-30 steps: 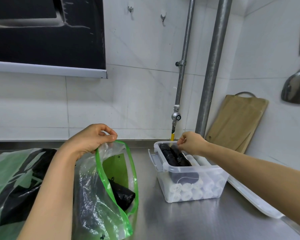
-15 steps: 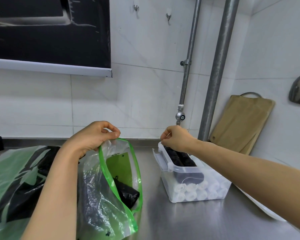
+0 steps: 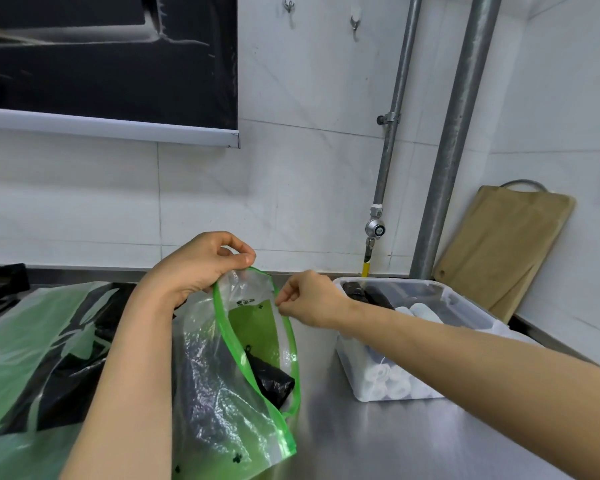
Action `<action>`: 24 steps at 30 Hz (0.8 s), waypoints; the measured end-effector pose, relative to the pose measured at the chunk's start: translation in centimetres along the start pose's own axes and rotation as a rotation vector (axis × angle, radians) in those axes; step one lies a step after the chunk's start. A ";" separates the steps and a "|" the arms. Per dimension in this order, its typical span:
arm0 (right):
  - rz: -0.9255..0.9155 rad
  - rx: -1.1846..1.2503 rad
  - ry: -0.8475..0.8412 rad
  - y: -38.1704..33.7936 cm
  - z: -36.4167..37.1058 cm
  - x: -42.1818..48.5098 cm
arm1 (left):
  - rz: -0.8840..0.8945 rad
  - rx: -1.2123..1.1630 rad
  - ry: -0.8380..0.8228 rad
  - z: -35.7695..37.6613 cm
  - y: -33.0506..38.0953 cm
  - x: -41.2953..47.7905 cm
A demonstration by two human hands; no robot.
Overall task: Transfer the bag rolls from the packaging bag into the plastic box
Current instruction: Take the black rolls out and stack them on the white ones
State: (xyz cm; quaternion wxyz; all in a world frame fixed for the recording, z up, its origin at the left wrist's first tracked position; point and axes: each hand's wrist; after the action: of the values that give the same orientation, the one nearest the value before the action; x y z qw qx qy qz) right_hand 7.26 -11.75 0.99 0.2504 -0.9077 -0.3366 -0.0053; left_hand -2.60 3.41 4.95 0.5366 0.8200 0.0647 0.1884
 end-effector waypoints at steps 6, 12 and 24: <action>-0.017 -0.097 -0.121 -1.3 3.0 0.2 | 0.003 -0.007 -0.019 0.0 0.0 -0.1; -0.048 -0.232 -0.266 -1.8 5.5 0.4 | 0.000 -0.029 -0.024 0.0 0.1 -0.1; 0.089 -0.333 -0.455 -2.0 7.5 1.3 | 0.006 -0.012 -0.016 0.1 0.0 0.2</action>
State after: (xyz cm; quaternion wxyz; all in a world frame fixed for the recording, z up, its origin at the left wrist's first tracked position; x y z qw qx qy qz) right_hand 5.85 -6.21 -4.46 0.0158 -0.9281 -0.3385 0.1543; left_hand -2.40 3.36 4.97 0.5413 0.8185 0.0568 0.1840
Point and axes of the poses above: each hand's wrist, its own x-axis towards the middle knuckle, its own z-axis out of the palm, y = z × x, and after that the axes turned 7 degrees about -x, right-handed
